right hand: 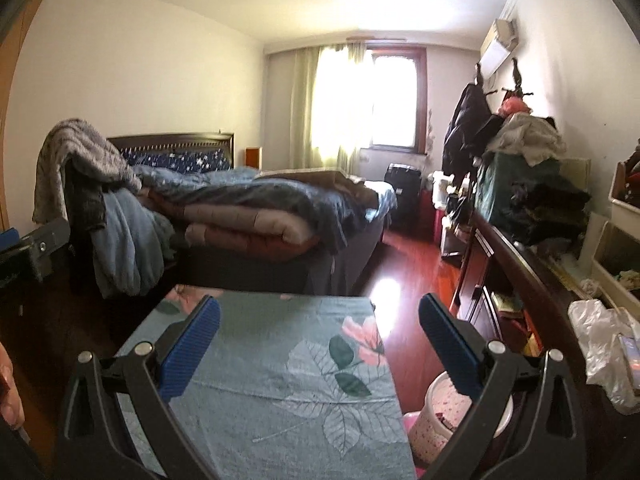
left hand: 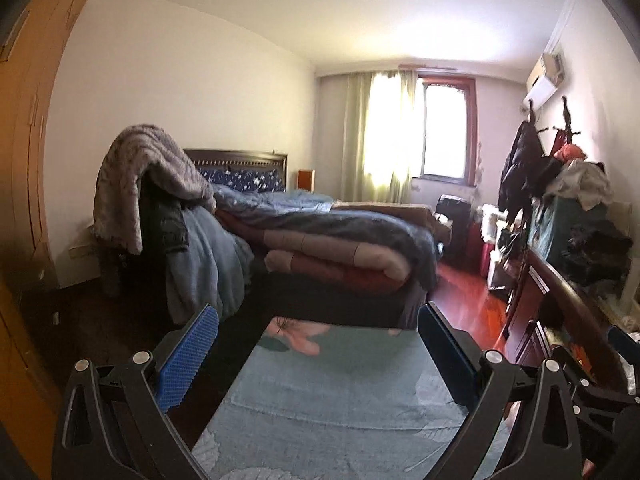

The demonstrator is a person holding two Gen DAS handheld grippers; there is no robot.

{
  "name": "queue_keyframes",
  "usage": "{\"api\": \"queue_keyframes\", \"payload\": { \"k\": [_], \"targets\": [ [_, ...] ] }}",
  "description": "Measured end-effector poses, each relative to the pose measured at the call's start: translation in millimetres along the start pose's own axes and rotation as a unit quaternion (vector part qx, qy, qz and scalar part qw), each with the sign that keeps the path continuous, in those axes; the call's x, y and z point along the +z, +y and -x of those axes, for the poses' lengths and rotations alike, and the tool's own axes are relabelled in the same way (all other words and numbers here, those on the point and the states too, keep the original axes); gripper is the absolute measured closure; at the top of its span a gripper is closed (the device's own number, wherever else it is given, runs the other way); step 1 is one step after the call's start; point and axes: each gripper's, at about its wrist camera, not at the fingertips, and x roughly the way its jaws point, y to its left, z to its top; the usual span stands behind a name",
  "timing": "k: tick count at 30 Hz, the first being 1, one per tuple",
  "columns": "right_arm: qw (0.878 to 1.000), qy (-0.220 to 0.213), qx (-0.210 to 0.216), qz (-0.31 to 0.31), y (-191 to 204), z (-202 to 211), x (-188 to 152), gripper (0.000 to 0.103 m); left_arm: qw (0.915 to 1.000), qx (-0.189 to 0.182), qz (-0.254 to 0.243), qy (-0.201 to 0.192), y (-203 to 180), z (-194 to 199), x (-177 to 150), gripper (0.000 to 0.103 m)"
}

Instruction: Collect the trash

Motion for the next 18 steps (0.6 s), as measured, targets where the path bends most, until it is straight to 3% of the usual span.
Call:
{"api": "queue_keyframes", "payload": {
  "k": [10,18],
  "targets": [
    [0.999,-0.034,-0.025,-0.001,-7,45,14,0.003,0.9982,-0.054,-0.007,-0.027,-12,30,16,0.004],
    [0.998,-0.045,-0.038,-0.015,-18,60,17,0.003,0.9971,-0.062,-0.011,-0.042,-18,42,19,0.004]
  ]
}}
